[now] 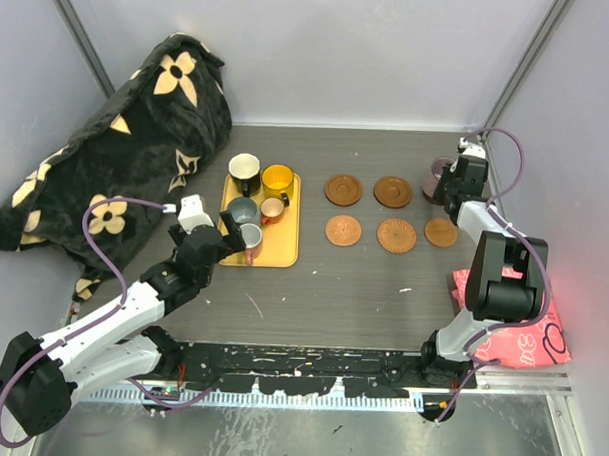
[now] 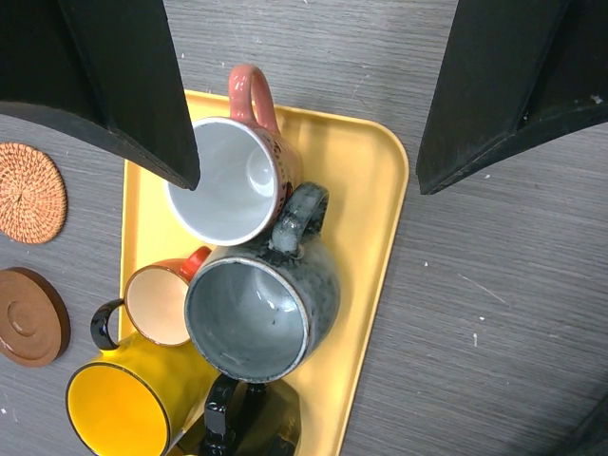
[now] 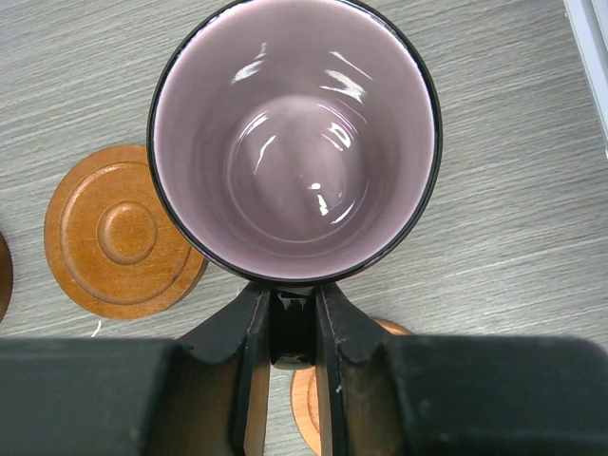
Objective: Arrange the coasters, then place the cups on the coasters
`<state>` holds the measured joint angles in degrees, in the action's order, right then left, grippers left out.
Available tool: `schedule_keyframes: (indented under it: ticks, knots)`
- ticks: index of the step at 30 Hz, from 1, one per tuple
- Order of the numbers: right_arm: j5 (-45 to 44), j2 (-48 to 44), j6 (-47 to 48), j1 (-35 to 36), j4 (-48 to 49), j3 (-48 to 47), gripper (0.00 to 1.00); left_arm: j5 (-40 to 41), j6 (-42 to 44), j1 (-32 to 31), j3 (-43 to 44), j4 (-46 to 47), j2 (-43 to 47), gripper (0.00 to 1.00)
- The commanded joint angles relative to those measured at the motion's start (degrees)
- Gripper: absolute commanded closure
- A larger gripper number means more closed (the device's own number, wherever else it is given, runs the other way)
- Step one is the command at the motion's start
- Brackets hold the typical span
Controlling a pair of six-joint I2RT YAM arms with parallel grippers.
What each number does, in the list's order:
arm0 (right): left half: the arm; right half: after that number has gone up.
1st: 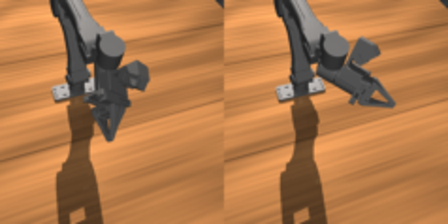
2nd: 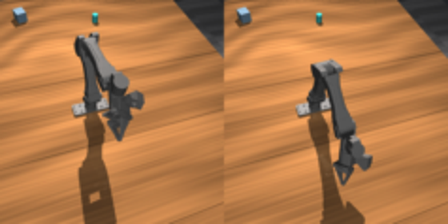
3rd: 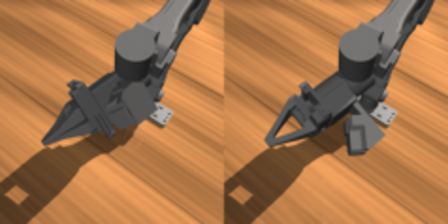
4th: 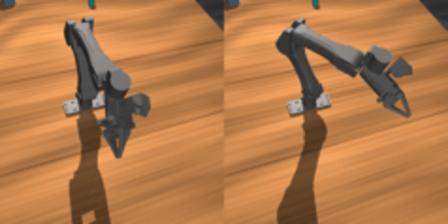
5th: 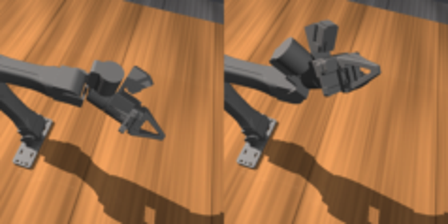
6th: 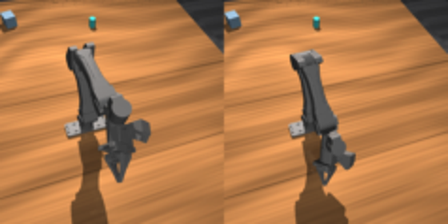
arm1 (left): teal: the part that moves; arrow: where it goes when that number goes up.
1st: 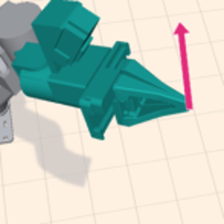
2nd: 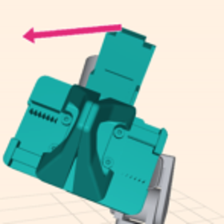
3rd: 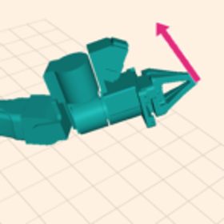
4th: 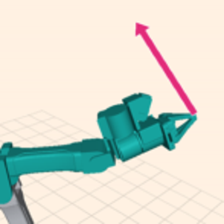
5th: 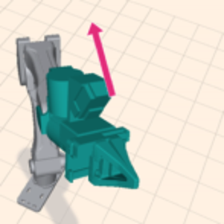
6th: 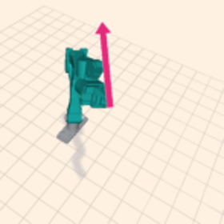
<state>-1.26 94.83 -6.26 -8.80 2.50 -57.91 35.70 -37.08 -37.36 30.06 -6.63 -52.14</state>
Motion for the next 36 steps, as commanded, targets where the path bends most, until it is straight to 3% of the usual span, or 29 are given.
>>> schedule_keyframes:
  ticks: [1, 36]
  knots:
    - [-1.7, -0.4, 1.9, -0.2, 5.1, -4.8, 0.99, 0.4, -0.8, 0.4, 0.0, 2.7, 1.1, 0.02]
    - [-4.9, 5.0, 3.4, -0.2, 2.5, -8.1, 0.99, 0.1, -0.8, 0.4, 0.1, 3.0, 0.6, 0.02]
